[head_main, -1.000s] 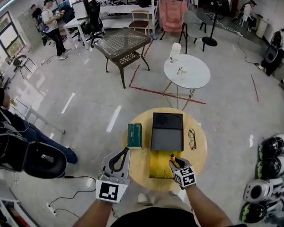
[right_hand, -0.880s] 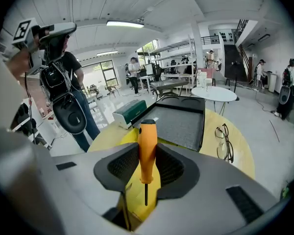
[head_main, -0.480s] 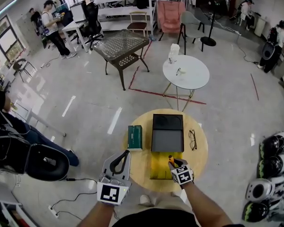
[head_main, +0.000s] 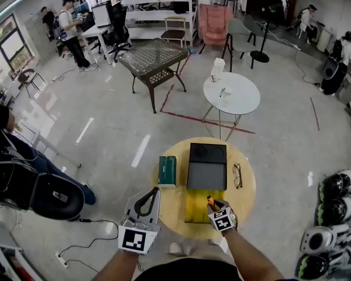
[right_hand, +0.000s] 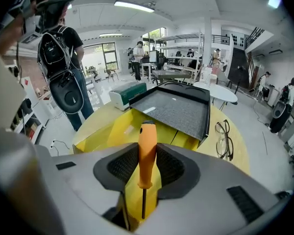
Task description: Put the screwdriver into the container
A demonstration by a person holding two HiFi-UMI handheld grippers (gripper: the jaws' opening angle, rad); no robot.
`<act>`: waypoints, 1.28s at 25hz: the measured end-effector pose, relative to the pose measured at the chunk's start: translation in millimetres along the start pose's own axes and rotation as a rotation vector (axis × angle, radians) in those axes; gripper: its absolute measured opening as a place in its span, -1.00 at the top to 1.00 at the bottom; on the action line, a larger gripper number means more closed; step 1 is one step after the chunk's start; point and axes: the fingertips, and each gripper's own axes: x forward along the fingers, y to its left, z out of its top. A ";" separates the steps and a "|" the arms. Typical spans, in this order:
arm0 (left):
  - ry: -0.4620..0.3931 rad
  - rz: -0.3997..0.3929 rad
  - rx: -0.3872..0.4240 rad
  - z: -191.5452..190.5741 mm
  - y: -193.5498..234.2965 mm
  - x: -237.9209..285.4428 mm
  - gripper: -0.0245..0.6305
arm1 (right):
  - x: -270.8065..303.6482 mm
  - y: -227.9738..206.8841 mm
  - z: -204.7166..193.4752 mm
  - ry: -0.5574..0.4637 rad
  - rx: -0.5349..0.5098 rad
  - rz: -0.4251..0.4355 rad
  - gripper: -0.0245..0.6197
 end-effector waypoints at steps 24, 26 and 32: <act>-0.036 -0.056 -0.029 8.7 -18.0 -9.8 0.87 | -156.1 -11.7 80.8 -0.405 0.102 -0.127 0.88; -0.039 -0.061 -0.025 7.8 -18.7 -10.7 0.87 | -168.8 -11.1 87.2 -0.434 0.115 -0.140 0.88; -0.037 -0.057 -0.027 11.7 -16.3 -19.1 0.87 | -206.3 -7.0 102.7 -0.497 0.111 -0.172 0.88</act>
